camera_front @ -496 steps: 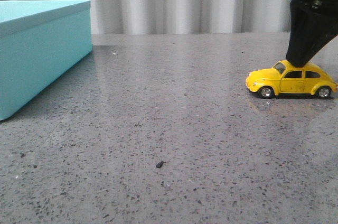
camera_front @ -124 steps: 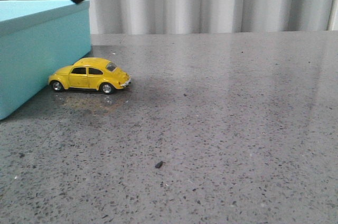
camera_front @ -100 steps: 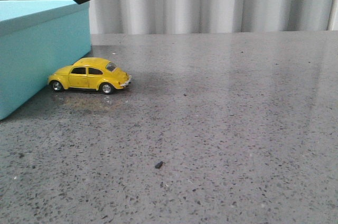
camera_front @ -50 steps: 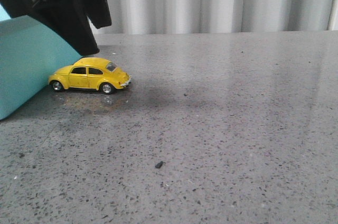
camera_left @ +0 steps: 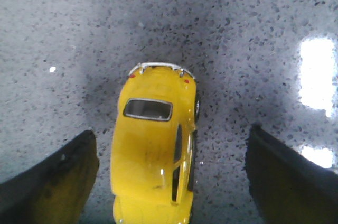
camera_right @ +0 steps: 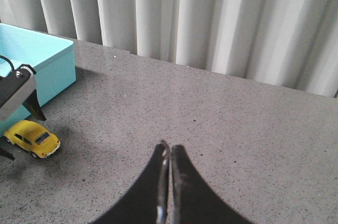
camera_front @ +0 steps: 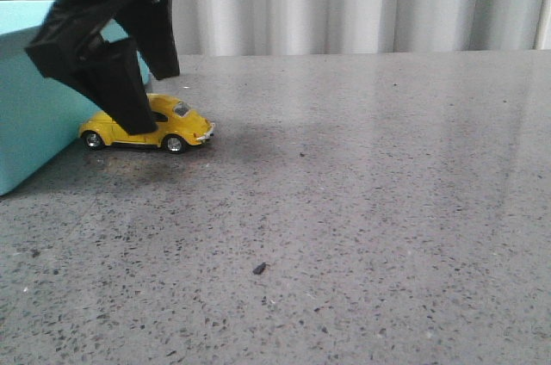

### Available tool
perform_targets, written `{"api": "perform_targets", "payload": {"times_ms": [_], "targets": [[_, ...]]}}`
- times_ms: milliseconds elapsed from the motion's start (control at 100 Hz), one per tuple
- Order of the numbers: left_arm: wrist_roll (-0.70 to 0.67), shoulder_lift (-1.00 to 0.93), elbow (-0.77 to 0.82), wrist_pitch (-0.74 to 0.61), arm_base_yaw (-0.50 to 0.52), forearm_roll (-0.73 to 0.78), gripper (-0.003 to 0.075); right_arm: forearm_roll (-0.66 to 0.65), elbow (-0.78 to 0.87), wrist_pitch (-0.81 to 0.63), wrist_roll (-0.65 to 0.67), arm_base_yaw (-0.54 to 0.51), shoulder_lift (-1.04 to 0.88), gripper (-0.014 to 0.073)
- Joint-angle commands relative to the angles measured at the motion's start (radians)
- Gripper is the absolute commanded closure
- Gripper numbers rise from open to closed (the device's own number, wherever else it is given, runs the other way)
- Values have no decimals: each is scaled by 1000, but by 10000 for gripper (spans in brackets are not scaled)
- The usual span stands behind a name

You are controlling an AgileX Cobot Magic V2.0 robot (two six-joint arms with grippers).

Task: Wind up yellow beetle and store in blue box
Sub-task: 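Lower the left gripper over the car and grasp it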

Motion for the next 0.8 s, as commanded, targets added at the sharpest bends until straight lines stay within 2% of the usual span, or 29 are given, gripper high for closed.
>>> {"api": "perform_targets", "payload": {"times_ms": [0,630,790], "targets": [[-2,-24,-31,-34,13,-21,186,-8,-22,-88,-6,1,9,635],[-2,19,-31,-77,40,-47,187,-1,-20,-89,-6,1,18,635],[-2,33,-29,-75,40,-47,239,3,-20,-88,-6,1,18,635]]}}
